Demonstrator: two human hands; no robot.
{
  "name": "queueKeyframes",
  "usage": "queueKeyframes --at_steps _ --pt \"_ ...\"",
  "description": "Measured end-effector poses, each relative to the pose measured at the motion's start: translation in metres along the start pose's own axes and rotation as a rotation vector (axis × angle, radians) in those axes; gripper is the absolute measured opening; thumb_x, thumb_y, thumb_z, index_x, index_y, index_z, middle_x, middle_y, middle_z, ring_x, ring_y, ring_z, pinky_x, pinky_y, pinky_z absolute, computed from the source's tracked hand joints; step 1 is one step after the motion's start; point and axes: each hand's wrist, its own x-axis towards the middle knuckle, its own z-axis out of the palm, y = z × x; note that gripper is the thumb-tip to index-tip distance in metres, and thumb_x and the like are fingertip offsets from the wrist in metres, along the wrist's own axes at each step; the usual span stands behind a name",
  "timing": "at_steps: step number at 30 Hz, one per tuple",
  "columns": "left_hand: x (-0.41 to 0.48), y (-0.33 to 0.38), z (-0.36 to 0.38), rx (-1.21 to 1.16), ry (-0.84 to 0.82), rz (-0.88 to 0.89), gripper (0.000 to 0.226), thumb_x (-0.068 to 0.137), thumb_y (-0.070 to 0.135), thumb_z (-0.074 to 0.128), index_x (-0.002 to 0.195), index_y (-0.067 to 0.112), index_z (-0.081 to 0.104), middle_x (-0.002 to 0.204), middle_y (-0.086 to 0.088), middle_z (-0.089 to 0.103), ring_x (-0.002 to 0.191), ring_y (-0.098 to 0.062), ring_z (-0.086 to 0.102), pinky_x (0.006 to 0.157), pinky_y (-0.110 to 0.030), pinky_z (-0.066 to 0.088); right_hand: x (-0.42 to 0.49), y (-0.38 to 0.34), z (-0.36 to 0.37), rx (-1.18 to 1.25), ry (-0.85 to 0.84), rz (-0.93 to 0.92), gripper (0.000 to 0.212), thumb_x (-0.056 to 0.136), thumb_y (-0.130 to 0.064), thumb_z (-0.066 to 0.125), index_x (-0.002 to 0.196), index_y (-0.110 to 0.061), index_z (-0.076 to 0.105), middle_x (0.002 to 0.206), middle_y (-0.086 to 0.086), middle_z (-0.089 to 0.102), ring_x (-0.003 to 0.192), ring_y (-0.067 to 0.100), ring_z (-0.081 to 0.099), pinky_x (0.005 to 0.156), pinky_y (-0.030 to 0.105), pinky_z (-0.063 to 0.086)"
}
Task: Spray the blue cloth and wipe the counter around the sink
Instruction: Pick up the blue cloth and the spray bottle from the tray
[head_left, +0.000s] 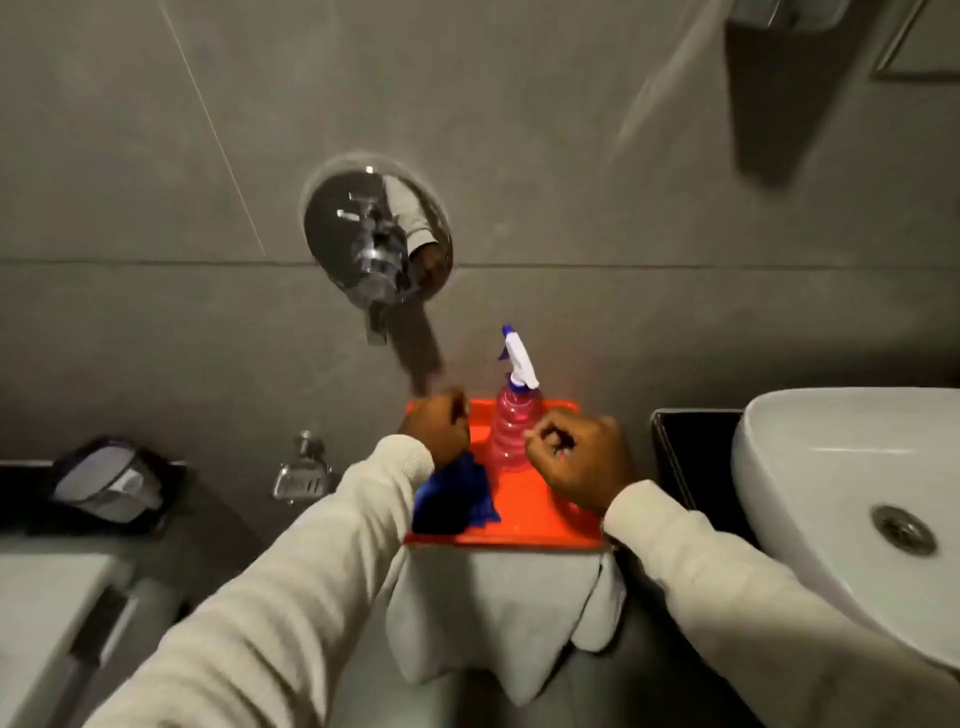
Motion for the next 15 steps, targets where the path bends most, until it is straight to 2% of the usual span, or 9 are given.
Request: queueKeyframes --at_steps 4,5,7,9,10,12,14,15 --pt "0.008 -0.041 0.027 0.226 -0.346 -0.227 0.032 0.078 0.003 0.051 0.109 -0.002 0.048 0.111 -0.029 0.062 0.103 -0.042 0.060 0.078 -0.039 0.045 -0.005 0.042 0.032 0.063 -0.090 0.318 0.020 0.071 -0.031 0.073 0.069 -0.018 0.058 0.056 -0.004 0.057 0.055 0.021 0.056 0.061 0.038 0.054" --pt "0.010 -0.047 0.031 0.271 -0.417 -0.250 0.039 0.078 0.004 0.055 0.115 -0.003 0.044 0.115 -0.030 0.059 0.106 -0.043 0.058 0.078 -0.040 0.045 -0.002 0.052 0.040 0.075 -0.100 0.385 0.025 0.068 -0.033 0.077 0.077 -0.022 0.057 0.061 -0.005 0.057 0.058 0.019 0.055 0.062 0.034 0.052" --pt "0.021 -0.056 0.038 0.344 -0.522 -0.247 0.053 0.079 0.006 0.061 0.127 -0.001 0.039 0.124 -0.029 0.056 0.113 -0.042 0.056 0.084 -0.039 0.045 0.015 0.065 0.052 0.083 -0.148 0.488 0.052 0.061 -0.040 0.084 0.099 -0.025 0.052 0.077 -0.006 0.056 0.070 0.019 0.057 0.069 0.029 0.044" --pt "0.034 -0.062 0.044 0.361 -0.594 -0.265 0.058 0.082 0.007 0.063 0.135 0.007 0.041 0.134 -0.022 0.053 0.122 -0.035 0.053 0.096 -0.037 0.044 0.040 0.076 0.065 0.120 -0.190 0.507 0.078 0.057 -0.046 0.088 0.118 -0.021 0.047 0.094 -0.003 0.058 0.086 0.020 0.060 0.078 0.031 0.047" --pt "0.038 -0.064 0.045 0.369 -0.618 -0.266 0.057 0.082 0.007 0.064 0.136 0.009 0.044 0.136 -0.018 0.053 0.123 -0.031 0.053 0.100 -0.036 0.043 0.049 0.075 0.069 0.172 -0.198 0.494 0.082 0.056 -0.047 0.088 0.122 -0.022 0.046 0.102 -0.002 0.060 0.093 0.020 0.061 0.084 0.034 0.050" --pt "0.048 -0.063 0.048 0.429 -0.672 -0.242 0.055 0.080 0.010 0.067 0.133 0.012 0.050 0.135 -0.013 0.055 0.122 -0.028 0.054 0.100 -0.035 0.044 0.068 0.073 0.078 0.281 -0.189 0.416 0.072 0.060 -0.043 0.088 0.120 -0.024 0.050 0.110 -0.008 0.063 0.098 0.013 0.063 0.090 0.035 0.053" --pt "0.059 -0.062 0.049 0.466 -0.737 -0.243 0.053 0.080 0.017 0.067 0.130 0.011 0.052 0.131 -0.014 0.058 0.120 -0.030 0.056 0.099 -0.035 0.044 0.083 0.070 0.087 0.335 -0.173 0.326 0.060 0.067 -0.036 0.085 0.115 -0.022 0.053 0.102 -0.014 0.063 0.087 0.010 0.062 0.085 0.033 0.053" --pt "0.061 -0.060 0.050 0.480 -0.778 -0.260 0.051 0.080 0.022 0.066 0.129 0.010 0.053 0.128 -0.016 0.059 0.119 -0.032 0.057 0.097 -0.035 0.044 0.086 0.068 0.091 0.333 -0.179 0.302 0.055 0.069 -0.032 0.083 0.113 -0.020 0.052 0.098 -0.011 0.063 0.083 0.013 0.061 0.083 0.033 0.052"
